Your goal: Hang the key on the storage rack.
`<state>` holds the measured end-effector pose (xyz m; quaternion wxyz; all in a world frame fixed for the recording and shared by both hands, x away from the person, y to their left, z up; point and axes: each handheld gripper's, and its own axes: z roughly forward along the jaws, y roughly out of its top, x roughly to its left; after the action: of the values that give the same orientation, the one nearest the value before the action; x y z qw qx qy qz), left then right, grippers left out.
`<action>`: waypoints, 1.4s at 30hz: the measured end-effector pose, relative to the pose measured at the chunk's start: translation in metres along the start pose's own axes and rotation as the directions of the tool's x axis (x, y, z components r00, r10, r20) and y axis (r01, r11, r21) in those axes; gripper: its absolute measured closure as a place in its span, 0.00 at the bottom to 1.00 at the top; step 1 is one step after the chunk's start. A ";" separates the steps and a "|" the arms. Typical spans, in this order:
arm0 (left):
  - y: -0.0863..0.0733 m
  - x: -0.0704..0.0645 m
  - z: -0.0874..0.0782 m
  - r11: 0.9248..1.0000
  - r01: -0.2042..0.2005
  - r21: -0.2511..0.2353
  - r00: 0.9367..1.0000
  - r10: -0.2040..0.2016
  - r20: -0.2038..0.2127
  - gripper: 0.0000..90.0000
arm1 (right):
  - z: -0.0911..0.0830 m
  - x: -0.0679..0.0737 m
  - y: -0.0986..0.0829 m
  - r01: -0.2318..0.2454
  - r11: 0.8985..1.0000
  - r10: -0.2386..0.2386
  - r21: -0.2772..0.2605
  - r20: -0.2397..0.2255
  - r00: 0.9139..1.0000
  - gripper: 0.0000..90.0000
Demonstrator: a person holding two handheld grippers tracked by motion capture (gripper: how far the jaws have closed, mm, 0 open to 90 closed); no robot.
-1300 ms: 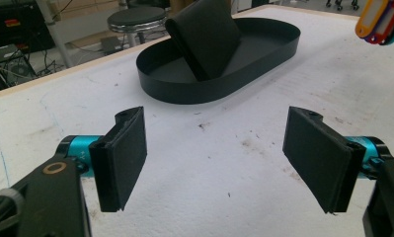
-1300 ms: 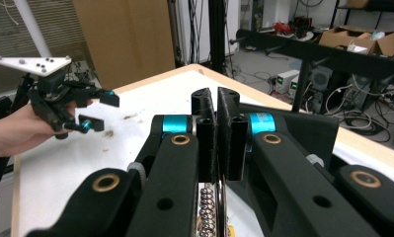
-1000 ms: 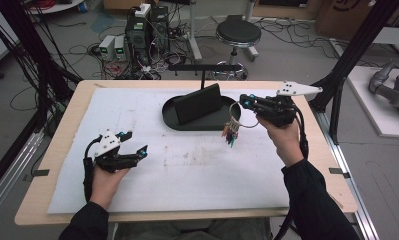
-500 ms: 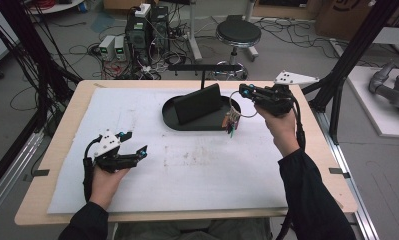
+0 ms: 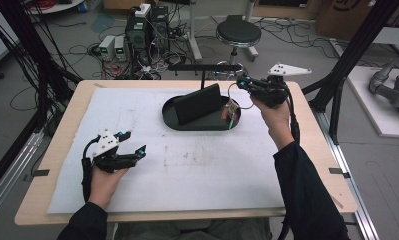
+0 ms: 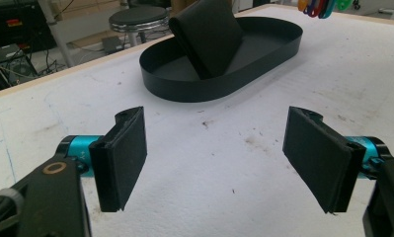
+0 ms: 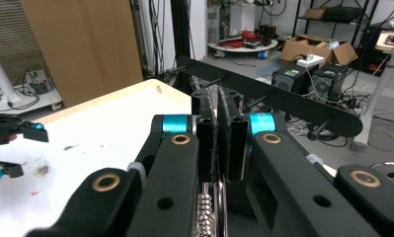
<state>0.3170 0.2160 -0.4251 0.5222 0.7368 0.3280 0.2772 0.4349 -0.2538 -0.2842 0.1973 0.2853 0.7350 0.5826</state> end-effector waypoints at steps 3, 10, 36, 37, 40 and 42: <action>0.000 0.001 -0.001 1.000 -0.002 -0.001 1.000 0.002 0.000 0.28 | 0.006 -0.003 0.000 -0.004 1.000 0.004 0.002 0.010 1.000 0.97; -0.001 0.001 -0.001 1.000 -0.001 0.001 1.000 0.001 0.001 0.28 | 0.019 -0.011 0.004 0.002 1.000 -0.003 0.018 0.042 0.999 0.97; -0.005 0.005 -0.007 1.000 0.009 -0.002 1.000 -0.009 -0.009 0.28 | 0.052 -0.051 -0.003 -0.091 0.995 0.084 0.043 0.145 0.986 0.97; -0.005 0.005 -0.007 1.000 0.009 0.000 1.000 -0.009 -0.009 0.28 | 0.053 -0.053 -0.004 -0.096 0.994 0.088 0.046 0.151 0.985 0.97; -0.005 0.005 -0.007 1.000 0.009 0.000 1.000 -0.009 -0.009 0.28 | 0.054 -0.058 -0.008 -0.117 0.992 0.109 0.046 0.154 0.982 0.97; -0.006 0.005 -0.006 1.000 0.011 0.000 1.000 -0.011 -0.010 0.28 | 0.056 -0.061 -0.010 -0.124 0.991 0.115 0.048 0.153 0.982 0.97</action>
<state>0.3142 0.2250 -0.4281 0.5221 0.7336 0.3347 0.2777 0.5141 -0.2533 -0.3102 0.2082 0.3774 0.7161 0.5490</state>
